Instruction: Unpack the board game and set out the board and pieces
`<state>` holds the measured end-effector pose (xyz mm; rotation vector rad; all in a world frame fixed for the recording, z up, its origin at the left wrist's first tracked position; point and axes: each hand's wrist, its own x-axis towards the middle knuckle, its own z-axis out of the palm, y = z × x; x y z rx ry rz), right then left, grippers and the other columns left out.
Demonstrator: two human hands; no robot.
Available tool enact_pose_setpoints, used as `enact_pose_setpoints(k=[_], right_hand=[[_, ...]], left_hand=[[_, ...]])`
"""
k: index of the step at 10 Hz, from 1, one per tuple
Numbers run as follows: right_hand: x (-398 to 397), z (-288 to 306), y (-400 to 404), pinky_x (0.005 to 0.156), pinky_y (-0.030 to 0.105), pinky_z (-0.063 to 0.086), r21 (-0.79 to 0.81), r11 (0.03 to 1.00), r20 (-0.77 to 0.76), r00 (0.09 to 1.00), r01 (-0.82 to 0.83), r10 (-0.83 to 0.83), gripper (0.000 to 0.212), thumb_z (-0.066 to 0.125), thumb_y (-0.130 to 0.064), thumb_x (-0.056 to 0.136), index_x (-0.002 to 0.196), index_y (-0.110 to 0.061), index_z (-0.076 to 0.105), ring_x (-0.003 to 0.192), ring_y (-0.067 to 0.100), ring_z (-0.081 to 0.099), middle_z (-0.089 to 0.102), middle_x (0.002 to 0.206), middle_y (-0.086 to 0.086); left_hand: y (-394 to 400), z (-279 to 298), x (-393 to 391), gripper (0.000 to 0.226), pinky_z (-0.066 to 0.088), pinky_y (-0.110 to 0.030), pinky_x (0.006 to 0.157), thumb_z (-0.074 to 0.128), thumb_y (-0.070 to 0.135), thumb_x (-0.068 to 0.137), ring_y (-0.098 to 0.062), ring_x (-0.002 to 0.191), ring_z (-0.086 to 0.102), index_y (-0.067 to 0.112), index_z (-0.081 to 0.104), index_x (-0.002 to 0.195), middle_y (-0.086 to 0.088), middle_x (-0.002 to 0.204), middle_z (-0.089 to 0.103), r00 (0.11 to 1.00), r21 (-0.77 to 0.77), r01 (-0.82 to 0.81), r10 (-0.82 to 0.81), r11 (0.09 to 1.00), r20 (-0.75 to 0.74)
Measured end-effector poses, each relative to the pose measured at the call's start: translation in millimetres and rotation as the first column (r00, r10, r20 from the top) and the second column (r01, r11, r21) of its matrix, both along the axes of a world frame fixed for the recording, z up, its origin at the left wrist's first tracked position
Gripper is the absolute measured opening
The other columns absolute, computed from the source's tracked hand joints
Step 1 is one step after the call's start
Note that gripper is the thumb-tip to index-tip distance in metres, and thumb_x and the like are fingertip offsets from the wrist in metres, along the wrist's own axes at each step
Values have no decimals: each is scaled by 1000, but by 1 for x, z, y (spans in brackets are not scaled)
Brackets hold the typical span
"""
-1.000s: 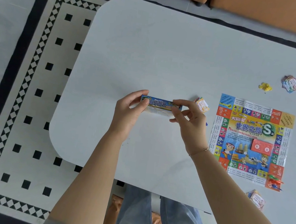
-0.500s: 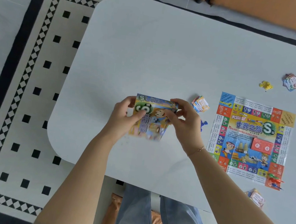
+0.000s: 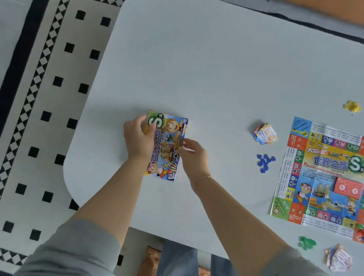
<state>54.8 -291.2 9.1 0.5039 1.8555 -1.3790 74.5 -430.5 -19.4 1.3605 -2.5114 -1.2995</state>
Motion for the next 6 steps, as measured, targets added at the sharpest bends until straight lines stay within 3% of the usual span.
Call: enact_pose_setpoints(k=[1,2,3,4,5,6], right_hand=[[3,-1,-3,60,8,47,-95,992,24,997,77,-75,31,40,0,95,116,-11,60,71,-10,62,65,94,-9],[2,-5,-9,55,1,42,-162,984,43,996,79,-73,35,31,0,99,110,-20,58,69,-20,59,60,90,-19],[2,-8,-15,61,1,43,-175,983,61,997,58,-48,35,34,-2,99,119,-18,58,95,-5,59,62,106,-13],[1,-4,-15,79,10,44,-202,979,79,996,-31,47,41,34,2,96,125,-17,57,113,4,54,59,118,-10],[-1,-3,-7,97,25,42,-194,980,85,995,-30,47,37,42,-4,97,132,-15,51,123,13,50,56,129,-3],[1,0,8,95,27,43,-156,987,45,998,38,-32,36,48,-8,96,130,-16,54,116,14,53,57,128,-1]], left_hand=[[-2,-6,12,37,38,-40,101,49,27,95,-30,120,44,8,54,127,-15,128,50,954,-290,291,-301,912,12],[-1,-10,29,40,39,-43,100,40,28,96,-34,128,43,11,57,128,-16,140,46,866,-390,485,-491,783,92],[-11,-18,38,47,34,-50,104,37,28,95,-37,140,27,11,46,139,-17,152,29,812,-327,582,-556,744,180],[-24,-18,33,48,29,-56,108,46,15,96,-37,144,14,10,38,143,-17,156,17,762,-258,647,-622,718,179],[-27,-14,29,49,24,-57,109,48,13,96,-33,145,11,13,37,144,-14,157,15,759,-272,651,-616,709,210],[-17,1,27,45,24,-55,109,49,14,95,-32,144,20,12,43,140,-15,155,23,790,-320,607,-597,728,140]])
